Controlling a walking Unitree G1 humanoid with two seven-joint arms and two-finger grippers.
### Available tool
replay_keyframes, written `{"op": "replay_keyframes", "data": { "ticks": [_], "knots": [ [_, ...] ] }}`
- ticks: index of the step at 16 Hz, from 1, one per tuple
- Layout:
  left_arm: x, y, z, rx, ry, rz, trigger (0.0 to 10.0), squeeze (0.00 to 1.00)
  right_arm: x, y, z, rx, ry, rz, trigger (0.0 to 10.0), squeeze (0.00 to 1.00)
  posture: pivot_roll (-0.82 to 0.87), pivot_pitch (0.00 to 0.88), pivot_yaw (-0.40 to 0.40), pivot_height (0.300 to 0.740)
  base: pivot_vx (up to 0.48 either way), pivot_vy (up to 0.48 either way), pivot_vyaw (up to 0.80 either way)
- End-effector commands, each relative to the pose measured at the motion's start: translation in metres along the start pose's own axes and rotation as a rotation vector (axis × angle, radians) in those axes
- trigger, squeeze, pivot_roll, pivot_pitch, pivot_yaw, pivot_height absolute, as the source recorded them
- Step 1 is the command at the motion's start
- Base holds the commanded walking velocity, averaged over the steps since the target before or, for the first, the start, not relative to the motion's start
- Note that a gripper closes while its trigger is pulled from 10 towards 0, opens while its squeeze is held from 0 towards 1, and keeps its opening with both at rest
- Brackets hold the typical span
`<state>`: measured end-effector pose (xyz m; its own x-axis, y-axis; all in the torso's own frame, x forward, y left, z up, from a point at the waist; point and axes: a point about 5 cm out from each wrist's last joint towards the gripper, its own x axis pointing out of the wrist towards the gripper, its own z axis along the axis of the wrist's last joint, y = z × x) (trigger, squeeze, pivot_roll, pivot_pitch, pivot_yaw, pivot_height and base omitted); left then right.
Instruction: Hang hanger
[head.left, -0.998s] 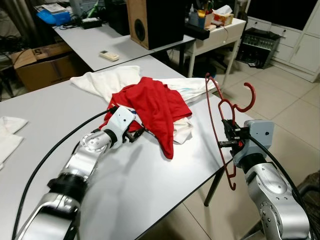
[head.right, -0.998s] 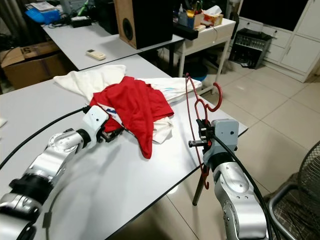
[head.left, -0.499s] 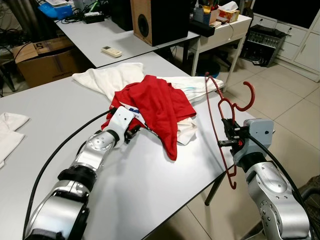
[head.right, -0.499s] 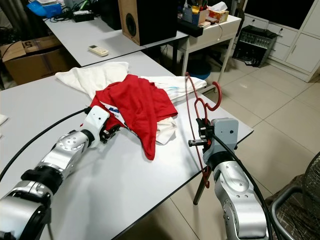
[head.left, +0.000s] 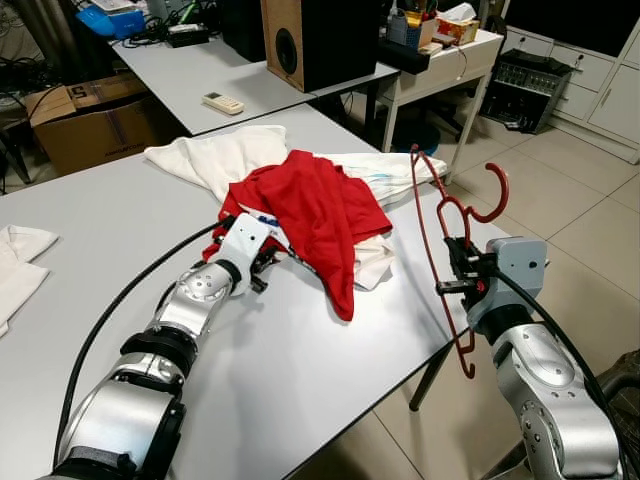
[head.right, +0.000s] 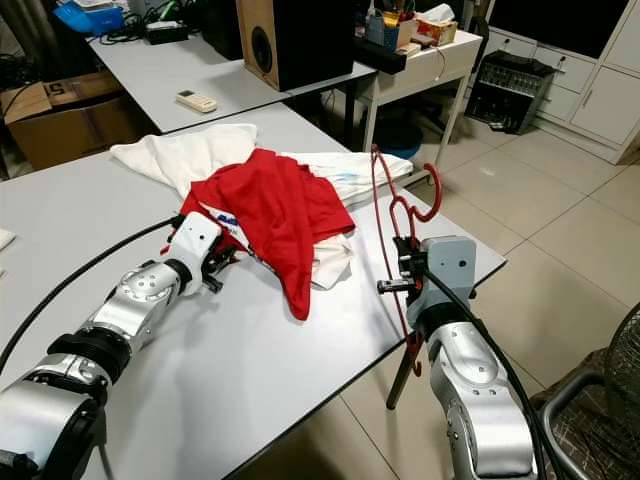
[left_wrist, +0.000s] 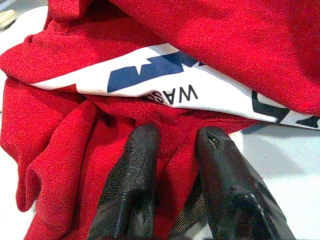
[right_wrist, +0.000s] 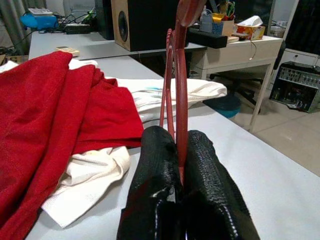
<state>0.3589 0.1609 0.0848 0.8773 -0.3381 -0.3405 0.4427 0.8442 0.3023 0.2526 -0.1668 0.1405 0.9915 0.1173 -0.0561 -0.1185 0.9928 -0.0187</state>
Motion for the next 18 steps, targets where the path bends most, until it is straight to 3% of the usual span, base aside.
{"op": "replay_keyframes", "data": {
  "ticks": [1, 9, 13, 14, 18],
  "knots": [
    [0.001, 0.001, 0.004, -0.007, -0.015, -0.002, 0.0, 0.0, 0.001, 0.001, 0.002, -0.013, -0.006, 0.01, 10.0, 0.0, -0.17, 0.0, 0.025, 0.727, 0.0, 0.0, 0.0],
    [0.001, 0.006, 0.013, -0.049, -0.064, -0.02, 0.0, 0.0, -0.001, 0.002, 0.006, -0.022, -0.036, 0.067, 10.0, 0.0, -0.17, 0.0, 0.028, 0.727, 0.0, 0.0, 0.0],
    [-0.005, 0.019, 0.034, -0.028, -0.171, -0.067, 0.0, 0.0, -0.018, 0.015, 0.014, -0.029, -0.06, 0.343, 10.0, 0.0, -0.16, 0.0, 0.037, 0.727, 0.0, 0.0, 0.0],
    [-0.013, 0.032, 0.049, -0.012, -0.238, -0.072, 0.0, 0.0, -0.028, 0.017, 0.013, -0.048, -0.031, 0.457, 10.0, 0.0, -0.16, 0.0, 0.038, 0.727, 0.0, 0.0, 0.0],
    [-0.035, 0.055, 0.078, 0.033, -0.324, -0.11, 0.0, 0.0, -0.042, 0.019, 0.014, -0.067, 0.013, 0.629, 10.0, 0.0, -0.15, 0.0, 0.039, 0.727, 0.0, 0.0, 0.0]
  ]
}}
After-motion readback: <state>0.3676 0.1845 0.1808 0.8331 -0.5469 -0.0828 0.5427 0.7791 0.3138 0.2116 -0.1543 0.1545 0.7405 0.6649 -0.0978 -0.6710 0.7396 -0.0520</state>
